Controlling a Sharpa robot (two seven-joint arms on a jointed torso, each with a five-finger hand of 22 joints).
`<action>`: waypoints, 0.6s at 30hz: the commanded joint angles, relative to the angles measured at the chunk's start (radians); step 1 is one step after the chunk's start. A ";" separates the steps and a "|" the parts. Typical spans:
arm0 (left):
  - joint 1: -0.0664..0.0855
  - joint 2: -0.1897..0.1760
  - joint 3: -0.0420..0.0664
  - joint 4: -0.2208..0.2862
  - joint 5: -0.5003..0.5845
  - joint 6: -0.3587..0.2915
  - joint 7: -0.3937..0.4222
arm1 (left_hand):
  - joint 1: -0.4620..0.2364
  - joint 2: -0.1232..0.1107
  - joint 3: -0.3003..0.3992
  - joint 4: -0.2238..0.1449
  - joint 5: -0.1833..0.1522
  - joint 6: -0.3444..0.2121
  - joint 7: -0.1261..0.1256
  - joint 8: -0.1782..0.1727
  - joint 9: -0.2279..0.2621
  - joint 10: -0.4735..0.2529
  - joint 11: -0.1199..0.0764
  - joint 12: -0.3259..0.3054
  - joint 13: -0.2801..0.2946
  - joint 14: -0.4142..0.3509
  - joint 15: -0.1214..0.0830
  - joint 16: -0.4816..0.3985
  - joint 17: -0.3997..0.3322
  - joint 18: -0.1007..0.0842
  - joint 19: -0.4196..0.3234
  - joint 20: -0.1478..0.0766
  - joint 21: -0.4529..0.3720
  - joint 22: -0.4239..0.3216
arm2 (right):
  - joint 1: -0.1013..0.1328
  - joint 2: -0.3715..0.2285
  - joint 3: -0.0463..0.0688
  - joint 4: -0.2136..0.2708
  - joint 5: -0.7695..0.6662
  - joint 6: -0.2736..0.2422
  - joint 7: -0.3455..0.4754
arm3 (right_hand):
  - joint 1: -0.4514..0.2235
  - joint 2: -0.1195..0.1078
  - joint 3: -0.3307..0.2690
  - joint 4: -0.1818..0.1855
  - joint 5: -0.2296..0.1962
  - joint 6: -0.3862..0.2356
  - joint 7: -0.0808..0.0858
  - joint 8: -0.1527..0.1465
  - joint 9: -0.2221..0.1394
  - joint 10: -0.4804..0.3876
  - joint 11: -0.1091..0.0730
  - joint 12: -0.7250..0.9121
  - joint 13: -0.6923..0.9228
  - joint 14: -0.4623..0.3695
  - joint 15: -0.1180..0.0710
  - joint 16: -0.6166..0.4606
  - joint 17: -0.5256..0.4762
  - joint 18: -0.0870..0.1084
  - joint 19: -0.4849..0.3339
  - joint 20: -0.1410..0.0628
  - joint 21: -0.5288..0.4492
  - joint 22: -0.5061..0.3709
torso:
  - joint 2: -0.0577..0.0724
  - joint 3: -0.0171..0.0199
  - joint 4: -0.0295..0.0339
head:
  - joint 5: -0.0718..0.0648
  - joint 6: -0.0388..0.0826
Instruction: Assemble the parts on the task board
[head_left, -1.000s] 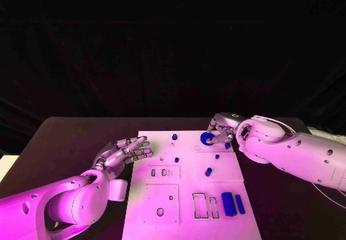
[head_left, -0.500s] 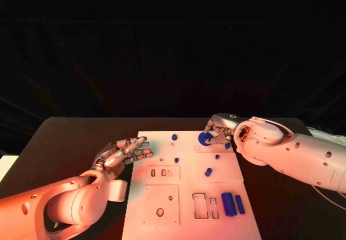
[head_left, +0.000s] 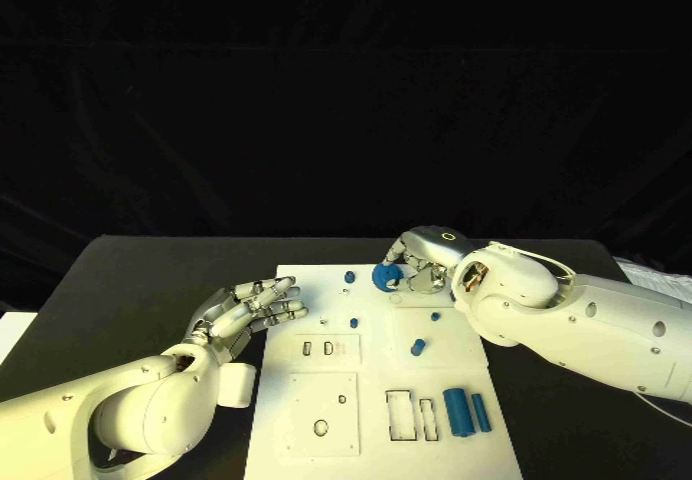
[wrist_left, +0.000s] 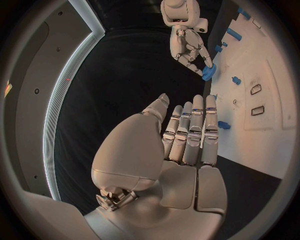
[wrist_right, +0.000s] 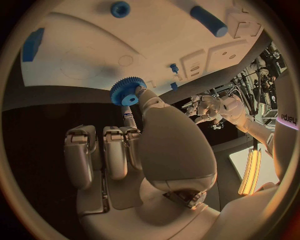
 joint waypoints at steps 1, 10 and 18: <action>0.001 0.000 0.000 0.005 0.000 0.016 0.005 | 0.010 -0.001 0.002 -0.005 -0.003 -0.007 -0.002 -0.003 -0.001 -0.008 -0.002 -0.002 -0.001 -0.002 0.002 -0.004 0.001 0.012 0.004 0.001 -0.006 -0.001 | -0.001 0.011 0.000 0.015 -0.085 -0.056 -0.004 | 0.000 0.015 0.027 0.005 -0.014 0.053 -0.030 0.008 0.087 0.104 -0.009 0.003 0.261 0.104 -0.009 0.004 0.263 -0.014 0.105 -0.007 0.002 0.263 | 0.001 -0.0004 0.0005 | 0.003 0.000; 0.001 -0.001 0.001 0.008 0.000 0.015 0.006 | 0.010 -0.001 0.002 -0.005 -0.003 -0.007 -0.002 -0.003 -0.001 -0.008 -0.002 -0.002 -0.001 -0.002 0.002 -0.004 0.001 0.012 0.004 0.001 -0.006 -0.001 | -0.020 0.070 -0.008 0.018 -0.112 -0.035 -0.007 | -0.013 0.007 0.041 -0.001 -0.030 0.052 -0.029 0.004 0.089 0.104 -0.008 0.003 0.261 0.104 -0.008 0.004 0.263 -0.014 0.105 -0.007 0.002 0.263 | 0.002 0.0011 0.0017 | 0.011 -0.003; 0.001 0.001 0.001 0.008 0.000 0.015 0.007 | 0.010 -0.001 0.002 -0.005 -0.003 -0.007 -0.002 -0.003 -0.001 -0.008 -0.002 -0.002 -0.001 -0.002 0.002 -0.004 0.001 0.012 0.004 0.001 -0.006 -0.001 | -0.030 0.123 -0.013 -0.019 -0.115 -0.020 -0.004 | -0.016 0.006 0.045 -0.002 -0.034 0.052 -0.029 0.003 0.089 0.104 -0.008 0.003 0.261 0.104 -0.008 0.004 0.263 -0.014 0.105 -0.007 0.002 0.263 | 0.001 0.0008 -0.0003 | 0.015 -0.010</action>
